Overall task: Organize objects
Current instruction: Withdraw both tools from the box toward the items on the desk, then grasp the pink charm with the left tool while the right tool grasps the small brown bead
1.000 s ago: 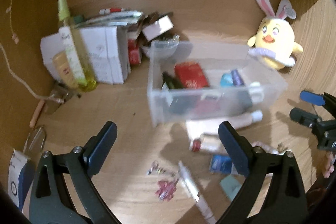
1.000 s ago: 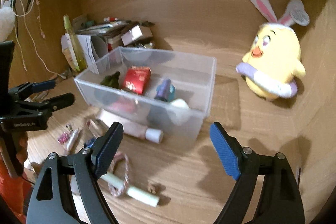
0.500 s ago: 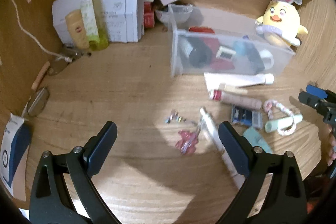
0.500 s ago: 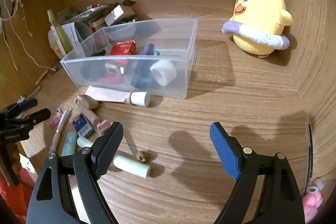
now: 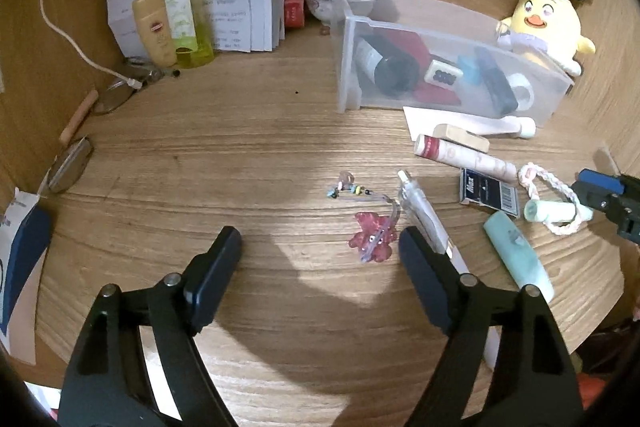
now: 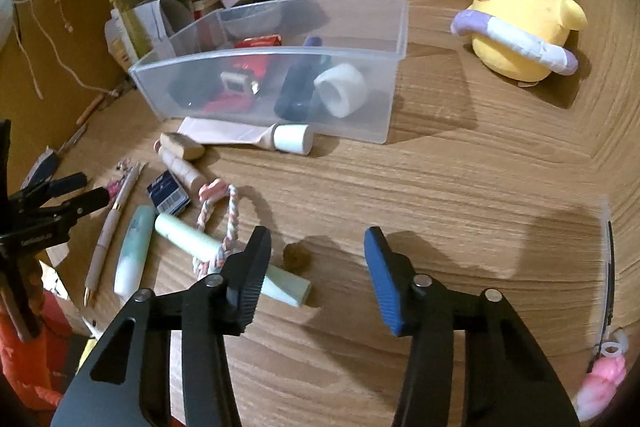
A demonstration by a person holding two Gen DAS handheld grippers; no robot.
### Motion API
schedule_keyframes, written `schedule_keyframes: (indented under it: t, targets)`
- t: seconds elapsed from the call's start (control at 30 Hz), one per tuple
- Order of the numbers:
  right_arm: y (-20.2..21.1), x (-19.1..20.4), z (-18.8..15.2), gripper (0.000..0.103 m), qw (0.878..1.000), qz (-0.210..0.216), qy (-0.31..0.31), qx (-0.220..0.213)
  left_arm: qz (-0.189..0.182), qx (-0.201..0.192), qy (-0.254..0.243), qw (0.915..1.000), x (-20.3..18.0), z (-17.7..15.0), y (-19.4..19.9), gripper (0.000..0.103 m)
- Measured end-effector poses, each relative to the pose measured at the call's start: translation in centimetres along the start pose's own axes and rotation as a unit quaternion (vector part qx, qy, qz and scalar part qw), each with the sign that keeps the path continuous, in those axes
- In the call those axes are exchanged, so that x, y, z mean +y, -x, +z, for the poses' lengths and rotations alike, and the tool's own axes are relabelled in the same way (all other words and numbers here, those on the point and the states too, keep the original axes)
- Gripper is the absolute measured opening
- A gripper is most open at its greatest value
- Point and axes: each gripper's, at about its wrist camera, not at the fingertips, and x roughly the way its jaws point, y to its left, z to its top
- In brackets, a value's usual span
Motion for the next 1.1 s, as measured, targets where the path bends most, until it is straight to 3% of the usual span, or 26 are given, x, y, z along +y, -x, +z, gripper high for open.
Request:
schedule_keyframes:
  t: [0.2, 0.43, 0.57, 0.63, 0.9, 1.1]
  targets:
    - [-0.2, 0.7, -0.3, 0.033, 1.0, -0.001, 0.018, 0.009, -0.003, -0.01, -0.015, 0.9998, -1.0, -0.1, -0.1, 0.075]
    - [-0.4, 0.9, -0.4, 0.013, 1.0, -0.006, 0.023, 0.006, -0.007, -0.024, -0.02, 0.9995, -1.3, 0.1, -0.1, 0.048]
    - [-0.5, 0.9, -0.4, 0.012, 1.0, -0.008, 0.02, 0.001, -0.015, -0.026, -0.031, 0.9991, -1.8, 0.0, 0.0, 0.027]
    - [-0.4, 0.9, -0.3, 0.012, 1.0, -0.006, 0.016, -0.004, -0.017, -0.027, -0.036, 0.9988, -2.0, 0.0, 0.1, 0.021]
    - [0.4, 0.9, 0.5, 0.012, 1.0, 0.003, 0.003, -0.028, -0.025, -0.023, -0.007, 0.9994, -1.4, 0.4, 0.3, 0.02]
    - [1.6, 0.8, 1.0, 0.012, 0.999, 0.007, 0.006, -0.051, -0.023, -0.049, 0.002, 0.9985, -1.2, 1.6, 1.8, 0.02]
